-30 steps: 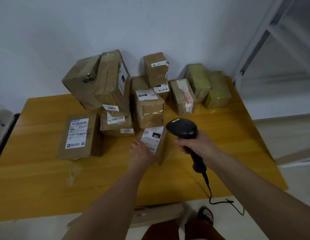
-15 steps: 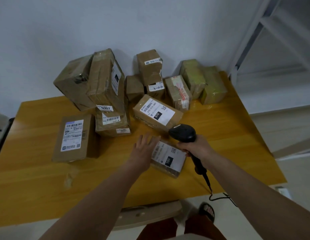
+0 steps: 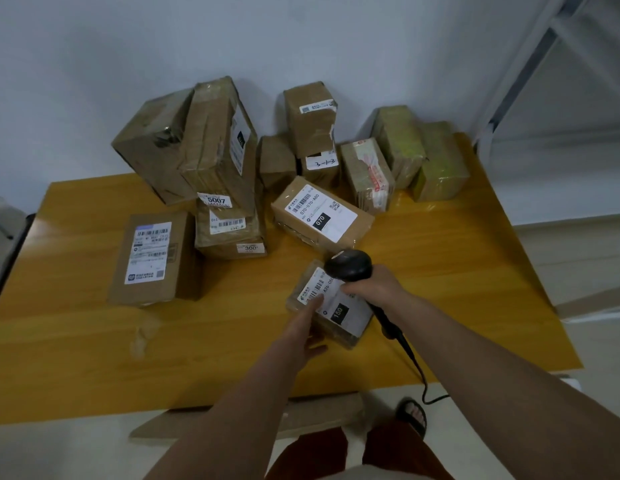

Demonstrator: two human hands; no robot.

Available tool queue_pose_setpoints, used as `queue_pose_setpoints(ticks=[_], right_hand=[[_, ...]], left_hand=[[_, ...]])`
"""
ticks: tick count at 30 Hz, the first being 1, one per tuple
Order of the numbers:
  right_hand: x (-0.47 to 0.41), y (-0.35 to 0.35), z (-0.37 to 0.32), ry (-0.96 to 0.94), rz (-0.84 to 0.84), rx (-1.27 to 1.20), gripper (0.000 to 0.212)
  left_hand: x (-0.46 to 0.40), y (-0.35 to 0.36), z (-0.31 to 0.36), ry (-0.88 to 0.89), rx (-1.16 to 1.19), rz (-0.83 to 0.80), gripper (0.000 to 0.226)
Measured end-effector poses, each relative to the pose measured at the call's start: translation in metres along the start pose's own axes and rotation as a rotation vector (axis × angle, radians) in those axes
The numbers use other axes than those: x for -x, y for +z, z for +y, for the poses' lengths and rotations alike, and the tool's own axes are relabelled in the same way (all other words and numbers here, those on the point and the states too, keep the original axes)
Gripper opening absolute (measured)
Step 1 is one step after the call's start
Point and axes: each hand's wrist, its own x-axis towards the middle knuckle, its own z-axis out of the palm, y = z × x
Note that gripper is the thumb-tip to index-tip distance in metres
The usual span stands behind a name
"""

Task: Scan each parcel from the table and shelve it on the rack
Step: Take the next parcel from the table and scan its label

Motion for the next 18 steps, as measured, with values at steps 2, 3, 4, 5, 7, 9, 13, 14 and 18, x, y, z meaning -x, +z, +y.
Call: queue_pose_setpoints(ticks=[2,3,4,5,7,9,13,14,18], right_hand=[[0.001,-0.001,0.003,0.003,-0.007,0.015,0.019],[0.002,-0.002,0.005,0.003,-0.013,0.028,0.023],[0.004,-0.002,0.007,0.001,-0.021,0.035,0.024],[0.006,-0.002,0.009,-0.004,-0.028,0.035,0.024],[0.009,-0.002,0.011,-0.014,-0.026,0.029,0.024],[0.012,-0.003,0.012,-0.031,-0.002,0.013,0.024],[0.019,-0.013,0.003,-0.085,0.033,-0.071,0.016],[0.022,-0.016,-0.001,-0.103,0.031,-0.092,0.013],[0.032,-0.027,-0.019,-0.178,0.054,-0.175,0.015]], left_hand=[[-0.005,0.0,-0.001,0.036,0.002,0.03,0.041],[-0.006,0.001,-0.001,0.055,0.002,0.055,0.039],[-0.008,0.002,-0.002,0.076,-0.008,0.083,0.037],[-0.009,0.004,-0.003,0.099,-0.026,0.114,0.037],[-0.013,0.005,-0.006,0.149,-0.041,0.141,0.044],[-0.014,0.005,-0.007,0.217,0.009,0.121,0.052],[-0.004,0.004,-0.001,0.366,0.045,0.122,0.053],[-0.001,0.004,0.001,0.407,0.029,0.132,0.055],[0.016,0.004,0.02,0.545,-0.014,0.128,0.052]])
